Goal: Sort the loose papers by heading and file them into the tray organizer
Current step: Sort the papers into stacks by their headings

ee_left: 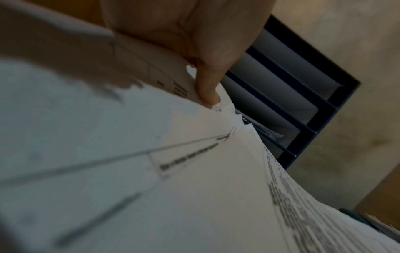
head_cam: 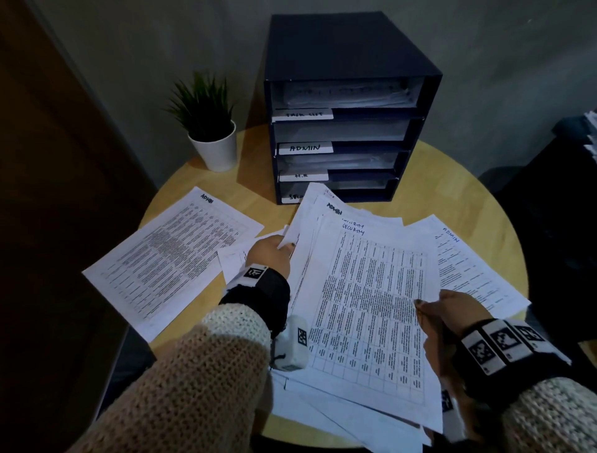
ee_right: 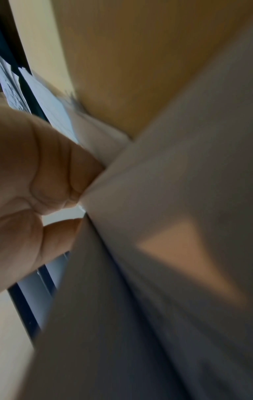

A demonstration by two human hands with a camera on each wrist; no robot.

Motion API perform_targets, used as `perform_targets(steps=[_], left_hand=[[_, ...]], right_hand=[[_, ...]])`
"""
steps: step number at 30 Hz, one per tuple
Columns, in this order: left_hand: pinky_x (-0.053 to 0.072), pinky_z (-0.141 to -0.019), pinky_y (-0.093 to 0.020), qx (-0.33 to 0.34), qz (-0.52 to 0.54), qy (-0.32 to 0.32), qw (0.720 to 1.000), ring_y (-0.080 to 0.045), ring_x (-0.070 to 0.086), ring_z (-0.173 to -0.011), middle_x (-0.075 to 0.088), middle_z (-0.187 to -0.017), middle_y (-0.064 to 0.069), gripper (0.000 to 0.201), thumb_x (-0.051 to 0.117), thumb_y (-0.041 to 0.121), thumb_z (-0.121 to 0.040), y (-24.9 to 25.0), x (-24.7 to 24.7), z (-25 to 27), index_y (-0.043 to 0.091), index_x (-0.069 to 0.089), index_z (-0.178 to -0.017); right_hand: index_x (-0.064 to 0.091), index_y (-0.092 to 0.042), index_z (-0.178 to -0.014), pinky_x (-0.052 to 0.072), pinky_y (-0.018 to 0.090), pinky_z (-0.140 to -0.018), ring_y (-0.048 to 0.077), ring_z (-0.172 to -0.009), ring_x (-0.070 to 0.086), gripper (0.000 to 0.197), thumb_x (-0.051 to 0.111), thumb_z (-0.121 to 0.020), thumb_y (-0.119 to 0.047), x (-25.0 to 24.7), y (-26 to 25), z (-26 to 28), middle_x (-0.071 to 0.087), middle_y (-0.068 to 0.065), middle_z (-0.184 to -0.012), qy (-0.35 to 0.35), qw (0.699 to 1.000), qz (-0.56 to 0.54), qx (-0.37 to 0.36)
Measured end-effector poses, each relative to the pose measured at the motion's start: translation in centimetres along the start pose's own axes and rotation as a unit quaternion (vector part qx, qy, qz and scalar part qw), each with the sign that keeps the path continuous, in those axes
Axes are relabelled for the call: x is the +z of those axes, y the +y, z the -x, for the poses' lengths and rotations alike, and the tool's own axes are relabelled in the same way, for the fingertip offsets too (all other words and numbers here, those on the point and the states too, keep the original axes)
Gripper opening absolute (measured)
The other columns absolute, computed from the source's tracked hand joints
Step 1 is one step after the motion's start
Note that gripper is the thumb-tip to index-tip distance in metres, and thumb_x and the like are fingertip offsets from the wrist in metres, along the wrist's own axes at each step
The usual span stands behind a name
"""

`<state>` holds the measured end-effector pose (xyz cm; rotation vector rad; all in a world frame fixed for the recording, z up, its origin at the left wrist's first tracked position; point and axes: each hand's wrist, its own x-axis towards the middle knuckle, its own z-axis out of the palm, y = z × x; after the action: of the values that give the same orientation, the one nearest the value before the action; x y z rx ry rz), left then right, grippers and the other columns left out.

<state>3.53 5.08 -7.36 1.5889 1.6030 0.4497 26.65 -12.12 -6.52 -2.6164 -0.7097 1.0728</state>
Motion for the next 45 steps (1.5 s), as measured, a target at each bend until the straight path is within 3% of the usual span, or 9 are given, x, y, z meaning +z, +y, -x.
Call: perform_targets(steps=[7,10,13,17,21,24,31,39,45], left_hand=[[0.045,-0.079,-0.026,0.078,0.031,0.042,0.996,-0.026,0.062,-0.099,0.067,-0.111,-0.006,0.025,0.049,0.029,-0.097,1.4,-3.0,2.3,0.021,0.064,-0.115],[0.044,-0.088,-0.029,0.089,0.048,0.068,0.993,-0.028,0.056,-0.114,0.061,-0.126,-0.005,0.035,0.047,0.034,-0.097,1.8,-5.7,2.8,0.021,0.056,-0.128],[0.042,-0.078,-0.029,0.118,0.050,0.129,0.983,-0.030,0.058,-0.106,0.062,-0.121,-0.009,0.034,0.045,0.032,-0.098,2.8,-9.0,3.7,0.021,0.054,-0.128],[0.041,-0.065,-0.025,0.179,0.073,0.216,0.957,-0.023,0.057,-0.087,0.062,-0.097,-0.007,0.020,0.047,0.024,-0.096,4.6,-13.5,4.8,0.015,0.058,-0.111],[0.036,-0.053,-0.021,0.213,0.100,0.269,0.934,-0.018,0.052,-0.073,0.061,-0.085,-0.007,0.007,0.052,0.016,-0.091,6.3,-16.4,6.0,0.017,0.059,-0.088],[0.036,-0.051,-0.021,0.200,0.109,0.224,0.948,-0.014,0.054,-0.073,0.061,-0.086,-0.001,0.006,0.056,0.018,-0.090,5.9,-15.4,6.5,0.017,0.062,-0.093],[0.037,-0.072,-0.026,0.106,0.067,0.056,0.991,-0.023,0.057,-0.089,0.064,-0.102,-0.004,0.024,0.056,0.024,-0.094,1.5,-8.3,7.6,0.013,0.064,-0.113],[0.050,-0.094,-0.037,-0.019,0.219,-0.079,0.972,-0.024,0.063,-0.101,0.064,-0.113,-0.005,0.048,0.068,0.008,-0.083,-0.9,-5.2,7.2,0.016,0.049,-0.126],[0.044,-0.094,-0.027,-0.027,0.307,-0.116,0.944,-0.019,0.060,-0.108,0.064,-0.117,-0.002,0.039,0.066,0.006,-0.085,-3.1,-4.5,8.6,0.014,0.057,-0.123]], right_hand=[[0.039,0.001,-0.137,0.033,0.031,-0.102,0.028,-0.131,0.041,0.061,0.053,-0.092,-0.038,0.1,-0.4,1.0,0.043,0.015,-0.143,-0.001,0.999,0.046,-0.015],[0.054,-0.004,-0.101,0.035,0.030,-0.080,0.028,-0.107,0.052,0.034,0.052,-0.093,-0.036,0.0,-0.5,1.3,0.058,0.016,-0.110,0.004,0.998,0.052,-0.037],[0.035,-0.017,-0.064,0.030,0.027,-0.058,0.018,-0.067,0.046,0.036,0.052,-0.094,-0.028,-0.2,-0.3,1.9,0.045,0.000,-0.067,0.018,0.997,-0.022,-0.066],[0.057,-0.010,-0.090,0.044,0.029,-0.056,0.016,-0.056,0.050,0.006,0.059,-0.091,-0.015,0.4,0.9,1.6,0.054,-0.002,-0.062,0.014,0.972,-0.223,-0.069],[0.058,-0.014,-0.113,0.035,0.011,-0.034,0.006,-0.026,0.047,0.025,0.054,-0.093,-0.001,0.5,0.9,2.2,0.053,-0.006,-0.038,0.015,0.911,-0.407,-0.062],[0.051,-0.009,-0.128,0.037,0.013,-0.036,0.008,-0.030,0.051,0.034,0.054,-0.094,-0.008,0.2,0.7,3.1,0.055,-0.008,-0.036,0.005,0.902,-0.417,-0.108],[0.063,-0.022,-0.117,0.042,0.039,-0.072,0.045,-0.072,0.053,0.026,0.060,-0.091,-0.020,0.6,0.1,3.8,0.068,0.024,-0.094,-0.027,0.864,-0.481,-0.144],[0.061,-0.019,-0.110,0.051,0.021,-0.045,0.015,-0.055,0.070,0.025,0.047,-0.095,-0.005,1.5,-1.1,4.5,0.073,0.000,-0.067,-0.087,0.837,-0.506,-0.189],[0.069,-0.019,-0.098,0.048,0.029,-0.065,0.024,-0.063,0.063,0.030,0.065,-0.081,-0.044,1.8,-1.8,4.6,0.068,0.011,-0.081,-0.065,0.840,-0.497,-0.209]])
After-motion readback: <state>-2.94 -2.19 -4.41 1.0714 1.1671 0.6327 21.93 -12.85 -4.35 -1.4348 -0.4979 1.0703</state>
